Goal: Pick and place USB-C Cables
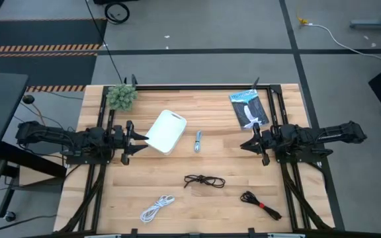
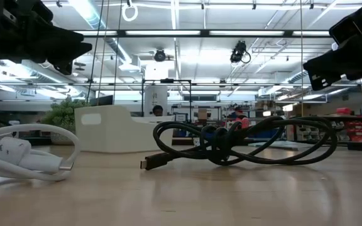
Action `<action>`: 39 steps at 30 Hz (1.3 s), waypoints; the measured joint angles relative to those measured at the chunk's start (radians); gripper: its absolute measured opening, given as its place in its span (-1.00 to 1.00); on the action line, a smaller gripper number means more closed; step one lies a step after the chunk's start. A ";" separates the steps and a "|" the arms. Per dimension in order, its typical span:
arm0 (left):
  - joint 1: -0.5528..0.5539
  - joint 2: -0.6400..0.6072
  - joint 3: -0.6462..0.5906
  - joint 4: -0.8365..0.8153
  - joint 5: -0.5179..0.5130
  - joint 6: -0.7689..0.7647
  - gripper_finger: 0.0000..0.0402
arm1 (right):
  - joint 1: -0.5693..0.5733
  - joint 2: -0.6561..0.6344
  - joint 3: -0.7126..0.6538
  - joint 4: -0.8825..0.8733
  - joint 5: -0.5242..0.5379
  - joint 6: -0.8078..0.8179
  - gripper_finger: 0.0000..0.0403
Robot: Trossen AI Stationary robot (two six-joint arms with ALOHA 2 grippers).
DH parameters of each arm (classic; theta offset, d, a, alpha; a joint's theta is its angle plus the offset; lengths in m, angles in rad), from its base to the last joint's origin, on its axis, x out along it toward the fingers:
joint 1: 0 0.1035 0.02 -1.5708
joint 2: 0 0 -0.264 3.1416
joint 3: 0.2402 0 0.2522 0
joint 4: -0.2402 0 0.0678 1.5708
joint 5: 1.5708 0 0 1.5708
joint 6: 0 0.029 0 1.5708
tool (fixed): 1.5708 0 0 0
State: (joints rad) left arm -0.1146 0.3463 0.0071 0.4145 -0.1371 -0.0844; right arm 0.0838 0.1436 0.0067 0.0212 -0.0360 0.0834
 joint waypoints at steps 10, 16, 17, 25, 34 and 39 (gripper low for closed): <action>0.000 0.000 0.000 0.000 0.000 0.000 -0.22 | 0.000 0.000 0.000 0.000 0.000 0.000 -0.77; 0.000 0.000 0.000 0.000 0.000 0.000 -0.22 | 0.000 0.000 0.000 0.000 0.000 0.000 -0.77; 0.000 0.000 0.000 0.000 0.000 0.000 -0.22 | 0.000 0.000 0.000 0.000 0.000 0.000 -0.77; 0.000 0.000 0.000 0.000 0.000 0.000 -0.22 | 0.000 0.000 0.000 0.000 0.000 0.000 -0.77; 0.000 0.000 0.000 0.000 0.000 0.000 -0.22 | 0.000 0.000 0.000 0.000 0.000 0.000 -0.77; 0.000 0.000 0.000 0.000 0.000 0.000 -0.22 | 0.000 0.000 0.000 0.014 0.000 0.000 -0.77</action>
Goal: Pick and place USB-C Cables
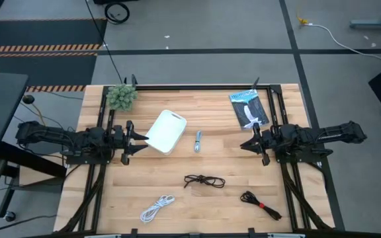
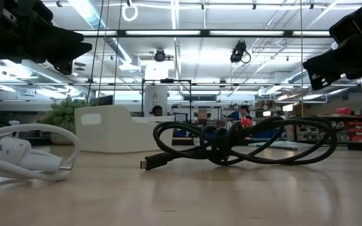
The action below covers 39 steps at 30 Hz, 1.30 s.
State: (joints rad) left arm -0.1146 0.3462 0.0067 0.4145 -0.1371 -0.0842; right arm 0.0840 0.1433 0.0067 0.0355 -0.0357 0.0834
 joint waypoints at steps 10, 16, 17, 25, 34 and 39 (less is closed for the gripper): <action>0.000 0.000 0.000 0.000 0.000 0.000 -0.22 | 0.000 0.000 0.000 0.253 0.000 0.000 -0.77; 0.000 0.000 0.000 0.000 0.000 0.000 -0.22 | 0.000 0.000 0.000 0.340 -0.036 0.020 -0.77; 0.000 0.000 0.000 0.000 0.000 0.000 -0.22 | 0.000 0.000 0.000 0.338 -0.037 0.044 -0.77; 0.000 0.000 0.000 0.000 0.000 0.000 -0.22 | 0.000 0.010 0.000 0.339 0.065 0.244 -0.77; 0.000 0.000 0.000 0.000 0.000 0.000 -0.22 | 0.001 0.139 0.000 0.378 0.099 0.322 -0.77; 0.000 0.000 0.000 0.000 0.000 0.000 -0.22 | 0.002 0.282 0.000 0.465 0.098 0.341 -0.77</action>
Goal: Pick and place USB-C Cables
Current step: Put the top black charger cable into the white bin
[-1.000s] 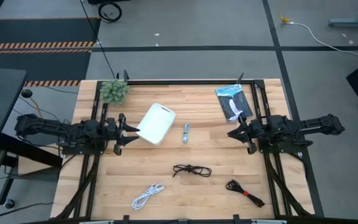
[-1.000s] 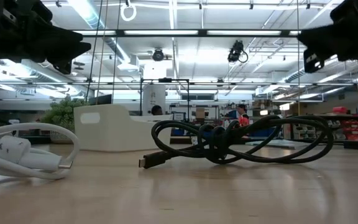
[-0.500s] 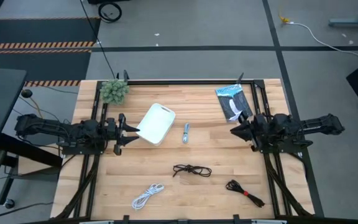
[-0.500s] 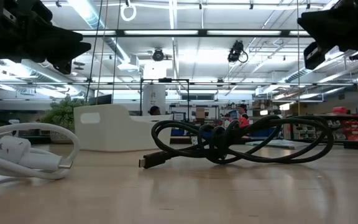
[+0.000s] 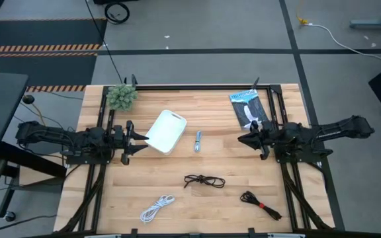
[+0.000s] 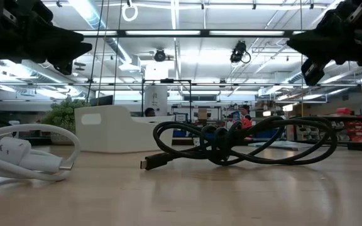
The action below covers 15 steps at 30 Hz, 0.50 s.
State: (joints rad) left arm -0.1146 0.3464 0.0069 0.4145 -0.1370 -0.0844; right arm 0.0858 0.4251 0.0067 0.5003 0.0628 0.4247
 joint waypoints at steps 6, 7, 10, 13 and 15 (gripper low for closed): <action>0.000 0.000 0.000 0.000 0.000 0.000 -0.22 | 0.000 0.182 0.000 0.119 0.000 0.000 -0.77; 0.000 0.000 0.000 0.000 0.000 0.000 -0.22 | 0.000 0.209 0.000 0.133 -0.001 0.000 -0.77; 0.000 0.000 0.000 0.000 0.000 0.000 -0.22 | 0.000 0.287 0.000 0.183 -0.003 0.000 -0.77; 0.000 0.000 0.000 0.000 0.000 0.000 -0.22 | 0.015 0.357 0.000 0.222 -0.007 0.000 -0.77; 0.000 0.000 0.000 0.000 0.000 0.000 -0.22 | 0.034 0.398 0.010 0.224 -0.015 -0.001 -0.77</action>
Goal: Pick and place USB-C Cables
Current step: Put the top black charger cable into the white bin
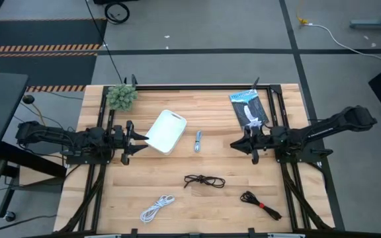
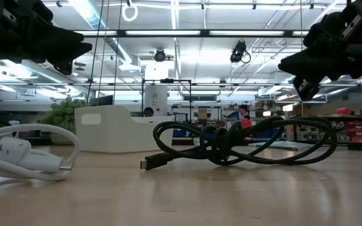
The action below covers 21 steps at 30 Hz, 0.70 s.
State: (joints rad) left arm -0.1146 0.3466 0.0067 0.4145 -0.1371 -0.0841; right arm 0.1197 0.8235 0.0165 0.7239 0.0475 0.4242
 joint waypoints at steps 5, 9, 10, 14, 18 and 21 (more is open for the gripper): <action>0.000 0.000 0.000 0.000 0.000 0.000 -0.22 | 0.031 0.110 0.078 -0.002 -0.017 -0.057 -0.77; 0.000 0.000 0.000 0.000 0.000 0.000 -0.22 | 0.038 0.203 0.173 -0.028 -0.022 -0.115 -0.77; 0.000 0.000 0.000 0.000 0.000 0.000 -0.22 | 0.038 0.227 0.201 -0.048 -0.022 -0.132 -0.77; 0.000 0.000 0.000 0.000 0.000 0.000 -0.22 | 0.038 0.333 0.326 -0.184 0.003 -0.191 -0.75; 0.000 0.000 0.000 0.000 0.000 0.000 -0.22 | 0.039 0.455 0.435 -0.294 0.010 -0.241 -0.63; 0.000 0.000 0.000 0.000 0.000 0.000 -0.22 | 0.048 0.545 0.501 -0.328 0.010 -0.241 -0.49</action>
State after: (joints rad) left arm -0.1146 0.3464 0.0068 0.4145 -0.1370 -0.0843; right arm 0.1681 1.3683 0.5176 0.3957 0.0576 0.1837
